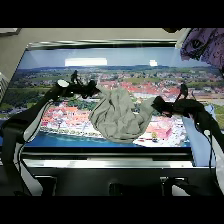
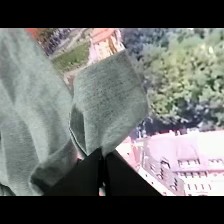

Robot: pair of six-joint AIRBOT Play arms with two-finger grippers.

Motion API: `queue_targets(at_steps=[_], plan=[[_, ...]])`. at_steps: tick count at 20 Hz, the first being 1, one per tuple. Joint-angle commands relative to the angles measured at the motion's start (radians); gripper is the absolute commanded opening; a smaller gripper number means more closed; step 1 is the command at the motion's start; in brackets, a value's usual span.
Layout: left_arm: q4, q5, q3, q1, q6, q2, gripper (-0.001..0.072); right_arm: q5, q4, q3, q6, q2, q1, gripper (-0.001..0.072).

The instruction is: Fold the clothes and pants, and hang the long-sleeved shirts on hangers.

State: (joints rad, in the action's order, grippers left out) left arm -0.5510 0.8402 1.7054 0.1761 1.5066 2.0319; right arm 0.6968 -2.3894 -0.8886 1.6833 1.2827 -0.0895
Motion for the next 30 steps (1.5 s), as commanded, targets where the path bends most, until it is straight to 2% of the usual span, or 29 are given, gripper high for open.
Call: queue_targets(at_steps=[1,4,5,9,14,16,18,21,26,28,30], plan=[[-0.121,0.109,0.113,-0.074,0.030,-0.090,0.0011,0.002,0.121,-0.128,-0.093,-0.087,0.001,0.0028],[-0.472,0.214,0.264,-0.171,0.166,-0.292,0.0011,0.082,0.299,-0.386,-0.181,-0.158,0.001,0.0028],[-0.564,0.240,0.306,-0.196,0.184,-0.364,0.0011,0.118,0.364,-0.473,-0.212,-0.183,0.001,0.0028],[-0.812,0.306,0.343,-0.286,0.190,-0.693,0.0013,0.224,0.587,-0.748,-0.242,-0.329,0.001,0.0028],[-1.058,0.406,0.343,-0.316,0.225,-1.003,0.0014,0.319,0.753,-0.822,-0.333,-0.540,0.001,0.0028],[-1.104,0.439,0.342,-0.316,0.260,-1.077,0.0014,0.338,0.772,-0.822,-0.371,-0.592,0.001,0.0028],[-1.109,0.447,0.333,-0.316,0.260,-1.126,0.0014,0.326,0.772,-0.822,-0.417,-0.607,0.001,0.0028],[-1.098,0.462,0.270,-0.316,0.259,-1.127,0.0014,0.324,0.774,-0.822,-0.445,-0.547,0.001,0.0028],[-1.010,0.440,-0.020,-0.315,0.256,-0.982,0.0014,0.331,0.740,-0.822,-0.499,-0.207,0.001,0.0028],[-0.981,0.347,-0.165,-0.303,0.257,-0.883,0.0015,0.276,0.687,-0.822,-0.499,-0.024,0.002,0.0029],[-0.970,0.200,-0.288,-0.279,0.259,-0.771,0.0015,0.207,0.625,-0.822,-0.498,0.142,0.002,0.0029]])
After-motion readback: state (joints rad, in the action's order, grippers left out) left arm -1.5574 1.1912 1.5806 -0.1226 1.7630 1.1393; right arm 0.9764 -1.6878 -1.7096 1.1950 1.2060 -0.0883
